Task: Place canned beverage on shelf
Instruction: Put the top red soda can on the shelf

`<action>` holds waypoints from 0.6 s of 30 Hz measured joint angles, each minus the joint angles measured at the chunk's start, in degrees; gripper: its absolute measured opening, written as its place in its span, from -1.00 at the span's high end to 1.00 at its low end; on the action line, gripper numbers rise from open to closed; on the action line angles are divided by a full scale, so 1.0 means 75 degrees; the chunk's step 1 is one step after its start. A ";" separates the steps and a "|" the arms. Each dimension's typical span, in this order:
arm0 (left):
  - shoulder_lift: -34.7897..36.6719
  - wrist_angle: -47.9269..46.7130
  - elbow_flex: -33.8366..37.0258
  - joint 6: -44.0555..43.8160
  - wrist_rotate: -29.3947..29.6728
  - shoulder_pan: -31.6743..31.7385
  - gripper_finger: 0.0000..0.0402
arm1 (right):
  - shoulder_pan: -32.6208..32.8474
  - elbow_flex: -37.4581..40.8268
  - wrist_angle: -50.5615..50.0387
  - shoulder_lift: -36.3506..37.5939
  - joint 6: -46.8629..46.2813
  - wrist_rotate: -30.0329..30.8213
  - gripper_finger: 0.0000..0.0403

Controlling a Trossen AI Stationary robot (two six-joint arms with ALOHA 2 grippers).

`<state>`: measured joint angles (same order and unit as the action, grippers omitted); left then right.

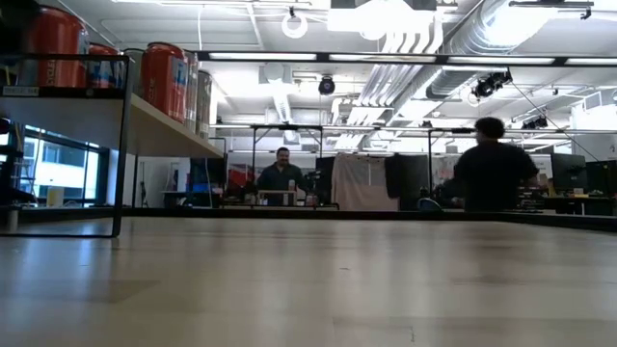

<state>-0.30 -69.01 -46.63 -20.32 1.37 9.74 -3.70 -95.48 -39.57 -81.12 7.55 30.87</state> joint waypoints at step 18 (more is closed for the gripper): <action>-0.0055 0.0546 0.0507 -0.0078 0.0208 0.0000 -0.84 | -0.0002 0.0000 0.0000 0.0000 0.0000 0.0000 -0.95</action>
<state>-0.71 -64.91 -42.83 -20.90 2.93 9.74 -3.72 -95.48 -39.57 -81.12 7.55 30.87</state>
